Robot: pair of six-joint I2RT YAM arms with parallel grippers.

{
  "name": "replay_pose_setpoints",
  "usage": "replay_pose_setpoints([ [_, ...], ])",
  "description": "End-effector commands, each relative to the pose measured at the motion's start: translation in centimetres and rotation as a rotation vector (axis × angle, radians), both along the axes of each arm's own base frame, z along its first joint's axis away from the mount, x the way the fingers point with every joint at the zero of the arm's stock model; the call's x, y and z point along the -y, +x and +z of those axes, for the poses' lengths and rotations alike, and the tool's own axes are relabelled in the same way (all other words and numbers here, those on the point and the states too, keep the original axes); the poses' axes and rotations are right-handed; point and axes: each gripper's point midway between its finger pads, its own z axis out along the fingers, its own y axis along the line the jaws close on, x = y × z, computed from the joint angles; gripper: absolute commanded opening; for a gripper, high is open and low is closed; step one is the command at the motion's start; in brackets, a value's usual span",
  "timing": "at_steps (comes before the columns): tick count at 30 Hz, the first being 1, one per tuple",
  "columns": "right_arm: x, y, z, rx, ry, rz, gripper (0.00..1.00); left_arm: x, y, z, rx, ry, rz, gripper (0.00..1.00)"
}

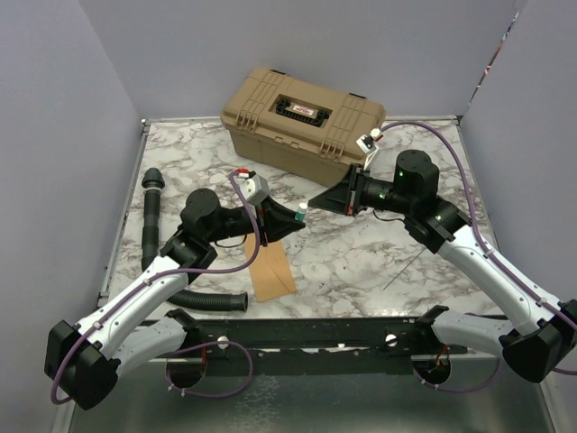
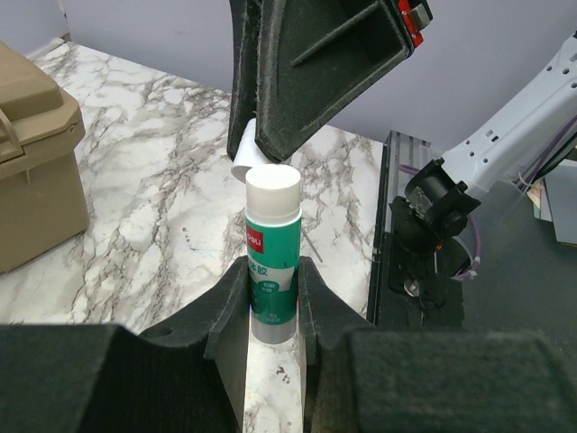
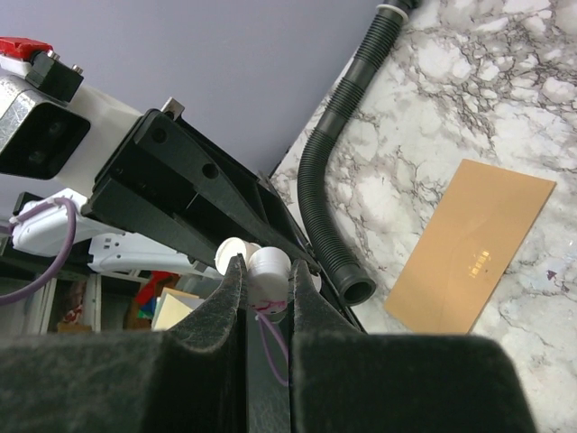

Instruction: Place the letter into the envelope and seal it

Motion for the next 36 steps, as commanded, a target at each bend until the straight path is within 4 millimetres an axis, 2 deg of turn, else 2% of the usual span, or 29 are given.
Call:
replay_pose_setpoints([
  [1, -0.1, -0.9, 0.2, -0.02, 0.026, 0.028, 0.0, 0.0, 0.4, 0.4, 0.025, 0.009, 0.025, 0.0],
  [8, 1.2, 0.1, 0.4, -0.015, 0.008, -0.095, 0.0, -0.7, 1.2, 0.5, 0.047, 0.022, 0.096, 0.0],
  [11, 1.1, -0.1, 0.4, -0.008, 0.01, -0.079, 0.0, -0.6, 1.3, 0.1, 0.041, 0.036, 0.093, 0.0],
  [17, 0.5, -0.1, -0.7, -0.005, -0.036, -0.027, 0.0, 0.0, 1.1, -0.3, 0.03, 0.061, 0.049, 0.0],
  [25, 0.1, -0.2, -0.7, 0.002, -0.056, 0.016, 0.0, 0.7, 0.9, -0.9, 0.022, 0.105, 0.004, 0.0],
  [36, 0.5, -0.4, -1.9, -0.021, -0.129, 0.022, 0.0, 1.3, 0.8, -1.9, 0.012, 0.197, -0.033, 0.0],
])
